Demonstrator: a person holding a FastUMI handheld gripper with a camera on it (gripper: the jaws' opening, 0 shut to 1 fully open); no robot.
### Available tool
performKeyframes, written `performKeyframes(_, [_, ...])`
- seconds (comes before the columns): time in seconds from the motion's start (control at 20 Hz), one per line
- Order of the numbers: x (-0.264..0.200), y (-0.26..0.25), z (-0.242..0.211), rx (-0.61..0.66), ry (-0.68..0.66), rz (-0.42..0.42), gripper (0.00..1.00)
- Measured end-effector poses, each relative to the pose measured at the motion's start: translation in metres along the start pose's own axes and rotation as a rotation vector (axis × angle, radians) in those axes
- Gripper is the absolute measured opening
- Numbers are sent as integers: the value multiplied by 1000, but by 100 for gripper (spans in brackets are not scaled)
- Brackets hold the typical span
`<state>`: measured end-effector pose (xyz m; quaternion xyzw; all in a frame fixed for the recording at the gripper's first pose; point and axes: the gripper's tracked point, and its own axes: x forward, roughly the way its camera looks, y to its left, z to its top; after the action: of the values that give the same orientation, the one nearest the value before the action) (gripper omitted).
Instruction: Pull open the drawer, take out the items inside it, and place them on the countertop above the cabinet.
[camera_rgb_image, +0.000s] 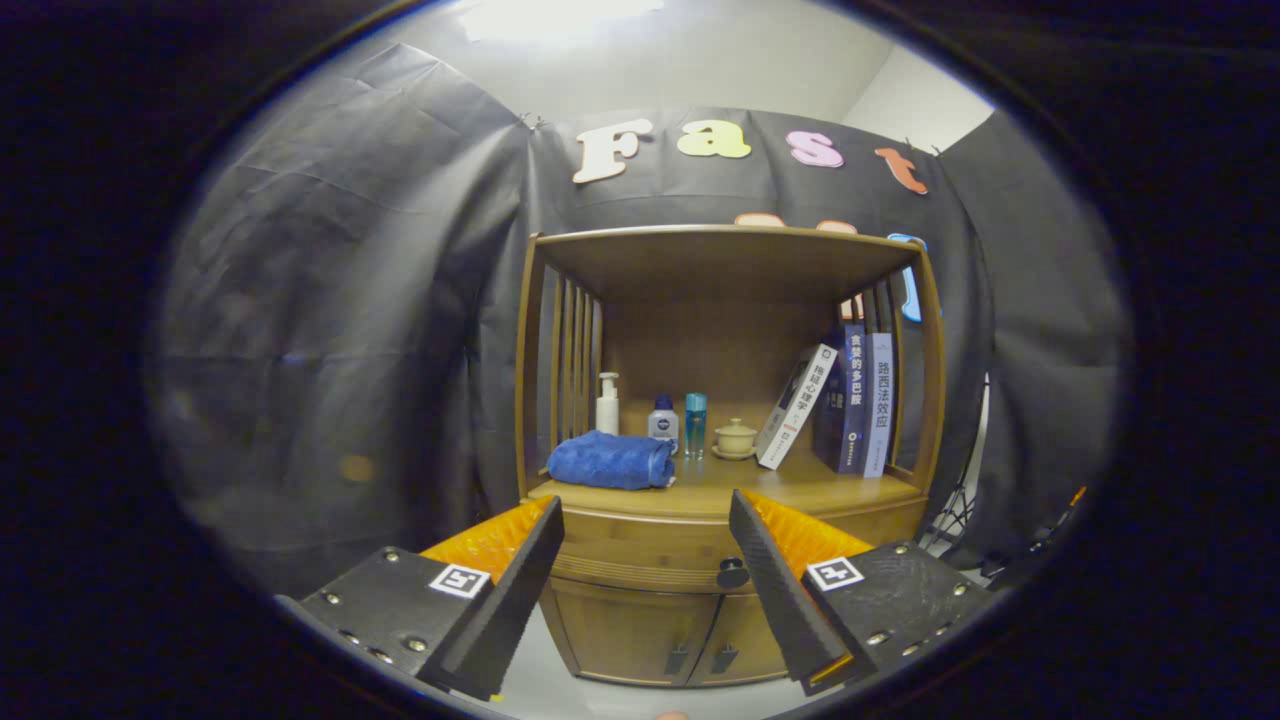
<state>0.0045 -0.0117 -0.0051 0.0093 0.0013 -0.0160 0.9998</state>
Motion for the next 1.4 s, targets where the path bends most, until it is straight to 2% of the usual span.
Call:
performKeyframes(0.4, [4,-16,-11,3,14,-32,99])
performKeyframes(0.6, [16,-35,-24,38,36,-75,99])
performKeyframes(1.0, [59,-69,-96,109,167,-116,99])
performKeyframes(1.4, [110,-93,-164,89,238,-141,99])
